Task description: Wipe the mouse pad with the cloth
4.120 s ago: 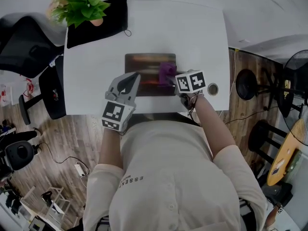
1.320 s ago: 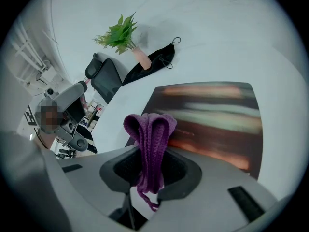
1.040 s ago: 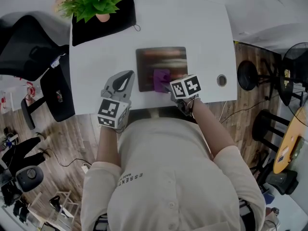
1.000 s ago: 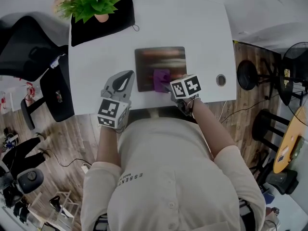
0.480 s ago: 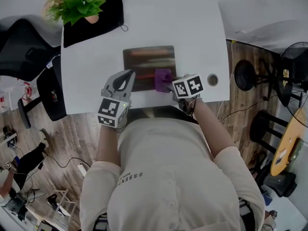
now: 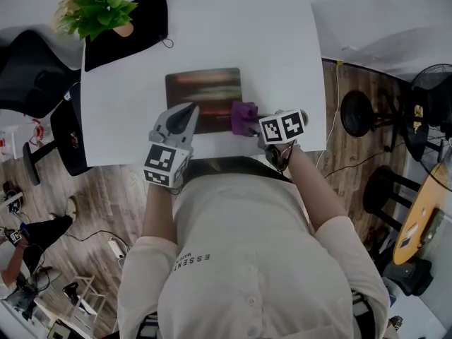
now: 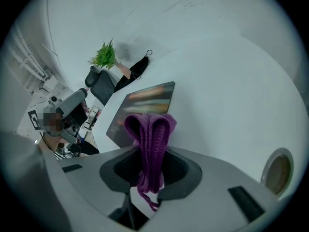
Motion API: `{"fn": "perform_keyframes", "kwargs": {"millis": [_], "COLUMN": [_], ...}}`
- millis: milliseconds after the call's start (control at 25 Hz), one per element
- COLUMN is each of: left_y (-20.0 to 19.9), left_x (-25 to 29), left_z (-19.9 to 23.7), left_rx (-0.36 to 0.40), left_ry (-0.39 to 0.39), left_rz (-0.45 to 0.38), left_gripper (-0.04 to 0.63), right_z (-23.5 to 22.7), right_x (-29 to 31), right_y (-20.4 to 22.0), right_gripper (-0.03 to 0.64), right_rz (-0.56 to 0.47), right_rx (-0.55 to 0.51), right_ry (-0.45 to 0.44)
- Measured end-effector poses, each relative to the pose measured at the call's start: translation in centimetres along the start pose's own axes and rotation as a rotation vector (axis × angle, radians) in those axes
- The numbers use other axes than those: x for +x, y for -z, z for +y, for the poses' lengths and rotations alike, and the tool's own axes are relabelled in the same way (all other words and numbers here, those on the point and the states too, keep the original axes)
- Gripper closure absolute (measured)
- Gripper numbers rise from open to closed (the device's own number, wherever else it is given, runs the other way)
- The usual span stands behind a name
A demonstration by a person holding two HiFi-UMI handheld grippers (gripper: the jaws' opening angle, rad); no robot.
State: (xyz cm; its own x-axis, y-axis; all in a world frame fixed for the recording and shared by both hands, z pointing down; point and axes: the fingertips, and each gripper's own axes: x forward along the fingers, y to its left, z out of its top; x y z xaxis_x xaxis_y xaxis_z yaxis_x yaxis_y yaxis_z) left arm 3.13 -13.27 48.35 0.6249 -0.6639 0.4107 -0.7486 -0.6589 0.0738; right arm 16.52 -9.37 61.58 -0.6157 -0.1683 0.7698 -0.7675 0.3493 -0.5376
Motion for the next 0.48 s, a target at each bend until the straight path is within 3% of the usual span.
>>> {"fn": "perform_keyframes", "kwargs": {"millis": [480], "left_y": [-1.2], "left_x": [0.1], "left_z": [-2.1], "left_rx": [0.033], "left_ry": [-0.040], "left_rz": [0.005], "left_gripper": [0.594], "right_z": [-3.0], "right_x": [-2.1], "right_y": [0.6], "right_gripper": [0.508], "right_rz": [0.039], "right_rx": [-0.045], "right_ry": [0.025]}}
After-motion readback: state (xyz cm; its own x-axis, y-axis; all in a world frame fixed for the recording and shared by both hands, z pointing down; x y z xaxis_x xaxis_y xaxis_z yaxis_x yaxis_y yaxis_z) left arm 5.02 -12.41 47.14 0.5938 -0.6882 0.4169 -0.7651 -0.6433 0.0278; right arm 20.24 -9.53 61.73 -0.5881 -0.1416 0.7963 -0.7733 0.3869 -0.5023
